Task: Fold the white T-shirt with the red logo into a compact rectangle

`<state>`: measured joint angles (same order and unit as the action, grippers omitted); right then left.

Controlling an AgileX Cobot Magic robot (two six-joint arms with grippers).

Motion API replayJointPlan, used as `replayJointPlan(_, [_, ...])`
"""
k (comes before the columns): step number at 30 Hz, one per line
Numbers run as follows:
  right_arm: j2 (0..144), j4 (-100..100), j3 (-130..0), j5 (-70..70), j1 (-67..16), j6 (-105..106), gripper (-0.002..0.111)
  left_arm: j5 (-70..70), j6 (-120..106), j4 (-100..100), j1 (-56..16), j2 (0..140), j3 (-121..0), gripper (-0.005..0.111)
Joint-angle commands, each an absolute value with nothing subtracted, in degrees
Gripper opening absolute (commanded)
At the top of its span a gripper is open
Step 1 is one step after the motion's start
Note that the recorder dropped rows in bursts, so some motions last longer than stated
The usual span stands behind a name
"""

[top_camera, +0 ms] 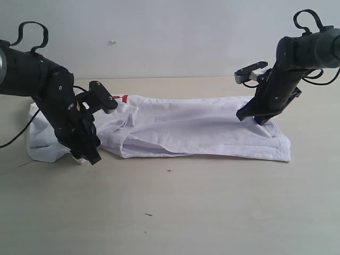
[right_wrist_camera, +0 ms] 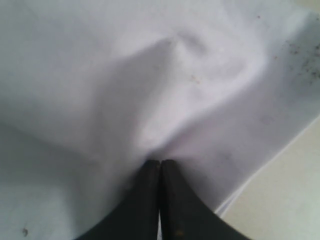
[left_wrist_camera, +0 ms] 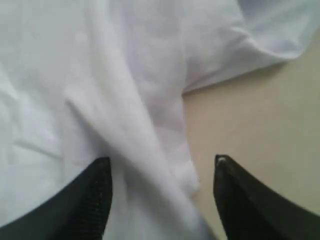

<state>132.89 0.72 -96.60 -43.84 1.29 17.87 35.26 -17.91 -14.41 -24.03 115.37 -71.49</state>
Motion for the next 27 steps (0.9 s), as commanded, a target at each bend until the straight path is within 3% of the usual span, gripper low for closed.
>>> replayJointPlan(1, [133.92,1.94,-95.75,-45.08,1.34,18.33,0.0,35.71,-3.72,-30.05,-23.95,114.99,-71.15,0.043])
replayJointPlan(7, [133.92,1.94,-95.75,-45.08,1.34,18.33,0.0,34.2,-2.06,-32.62,-23.95,114.99,-71.15,0.0])
replayJointPlan(22, [133.92,1.94,-95.75,-44.86,1.34,18.33,0.0,28.15,-6.48,-53.65,-24.08,114.99,-74.59,0.0])
replayJointPlan(24, [133.92,1.94,-95.75,-44.87,1.34,18.45,0.0,24.46,-6.48,-53.65,-24.08,115.09,-74.59,0.004])
replayJointPlan(27, [133.92,1.94,-95.75,-44.87,1.34,18.45,0.0,20.41,-6.48,-54.05,-24.08,115.2,-74.59,0.02])
